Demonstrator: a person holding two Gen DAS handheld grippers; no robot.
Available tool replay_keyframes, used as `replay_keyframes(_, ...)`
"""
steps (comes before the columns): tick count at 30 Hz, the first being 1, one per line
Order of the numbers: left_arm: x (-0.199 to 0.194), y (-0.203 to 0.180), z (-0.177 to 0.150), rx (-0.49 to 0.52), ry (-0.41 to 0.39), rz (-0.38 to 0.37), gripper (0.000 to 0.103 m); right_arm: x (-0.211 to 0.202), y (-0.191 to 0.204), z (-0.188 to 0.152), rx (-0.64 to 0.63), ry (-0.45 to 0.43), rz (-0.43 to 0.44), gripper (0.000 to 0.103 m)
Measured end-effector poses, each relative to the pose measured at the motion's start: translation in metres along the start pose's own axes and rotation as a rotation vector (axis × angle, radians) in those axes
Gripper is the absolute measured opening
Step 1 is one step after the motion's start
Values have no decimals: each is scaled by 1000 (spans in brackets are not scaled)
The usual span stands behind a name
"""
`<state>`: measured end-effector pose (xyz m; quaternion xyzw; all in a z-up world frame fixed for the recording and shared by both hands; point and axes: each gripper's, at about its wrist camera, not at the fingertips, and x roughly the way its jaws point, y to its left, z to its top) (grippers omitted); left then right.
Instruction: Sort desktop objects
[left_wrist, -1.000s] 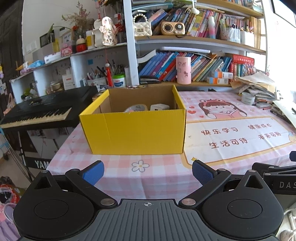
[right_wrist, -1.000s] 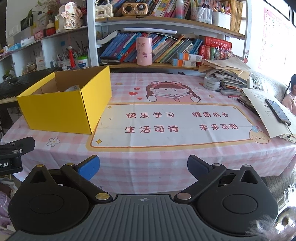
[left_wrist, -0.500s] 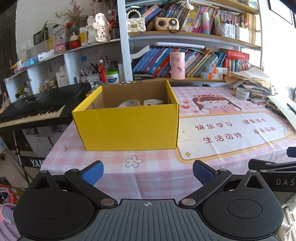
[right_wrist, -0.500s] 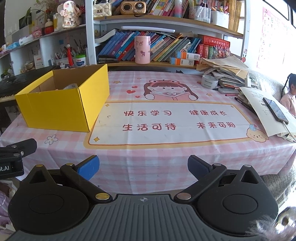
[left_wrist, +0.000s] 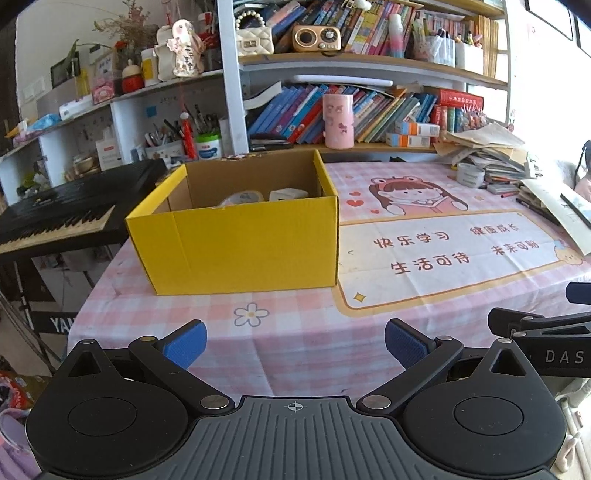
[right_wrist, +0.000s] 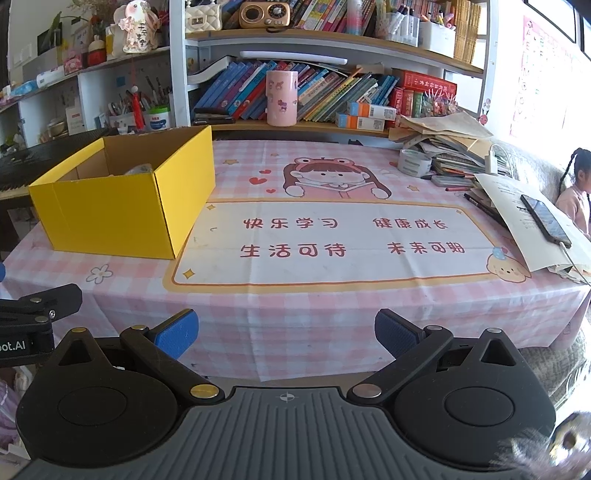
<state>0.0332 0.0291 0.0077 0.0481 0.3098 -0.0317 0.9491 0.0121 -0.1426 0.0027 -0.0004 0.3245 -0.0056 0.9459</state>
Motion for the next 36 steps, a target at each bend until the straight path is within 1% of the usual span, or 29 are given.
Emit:
replay_keyframes(6,0,-3,2,6,-8,-3,103,-1,-4,0,7,0,-6,102)
replay_keyframes(22,3,-6,2,2,5,-11,103,3,-4,1,7,13,-6,102)
replay_keyframes(34,3,-2,3,-13,-3,-6,103,6,-2,0,6,18,-5,102)
replay_keyframes(36,3,-1,3,-15,-3,-15,103,7,-1,0,7,21,-4,102)
